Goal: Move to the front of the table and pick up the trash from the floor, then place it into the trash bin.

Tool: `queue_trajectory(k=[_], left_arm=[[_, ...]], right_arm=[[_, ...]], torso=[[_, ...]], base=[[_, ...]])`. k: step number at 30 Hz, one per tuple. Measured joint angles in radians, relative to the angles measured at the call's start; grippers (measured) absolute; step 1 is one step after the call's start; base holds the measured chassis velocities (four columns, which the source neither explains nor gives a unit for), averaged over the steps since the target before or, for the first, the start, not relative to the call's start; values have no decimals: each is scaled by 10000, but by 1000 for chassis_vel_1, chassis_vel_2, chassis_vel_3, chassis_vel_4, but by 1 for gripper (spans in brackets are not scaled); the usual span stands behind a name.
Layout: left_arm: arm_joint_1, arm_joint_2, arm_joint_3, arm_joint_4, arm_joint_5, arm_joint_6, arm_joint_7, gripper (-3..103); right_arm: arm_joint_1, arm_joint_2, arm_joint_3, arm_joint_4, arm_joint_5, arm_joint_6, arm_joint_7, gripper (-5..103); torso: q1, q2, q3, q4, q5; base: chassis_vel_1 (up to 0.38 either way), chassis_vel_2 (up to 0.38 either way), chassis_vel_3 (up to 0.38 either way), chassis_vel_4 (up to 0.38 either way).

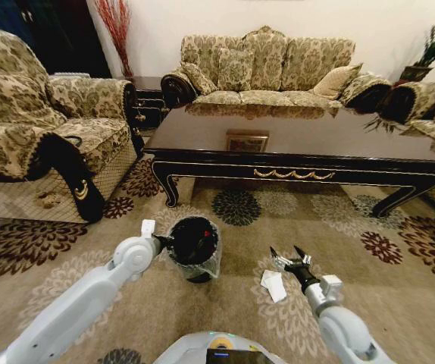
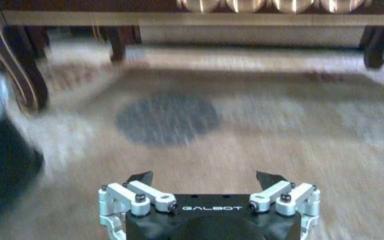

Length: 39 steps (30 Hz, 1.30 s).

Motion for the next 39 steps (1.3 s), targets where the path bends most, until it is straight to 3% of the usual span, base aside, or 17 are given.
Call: queue_trajectory(k=[3,7,16,39], left_arm=[[-29,29,74,-5,4,0,50,2],[-97,21,168,-86,-10,0,50,2],[-76,-15,195,-60,-154,0,-11,2],[-106,-28,277,-131,-168,0,-119,2]], right_arm=[[481,337,-329,-1558,-691,364,-241,100],[1087,736,-635,-3026,-851,461,-316,100],[1785,999,-984,-4401,-938,748,-575,102],[1581,987,-1021,-4224,-1276,807,-659,23]], torso=[[0,0,0,12,6],[0,0,0,14,3],[0,0,0,13,3],[0,0,0,12,4]], base=[[0,0,0,0],[0,0,0,0],[0,0,0,0],[0,0,0,0]])
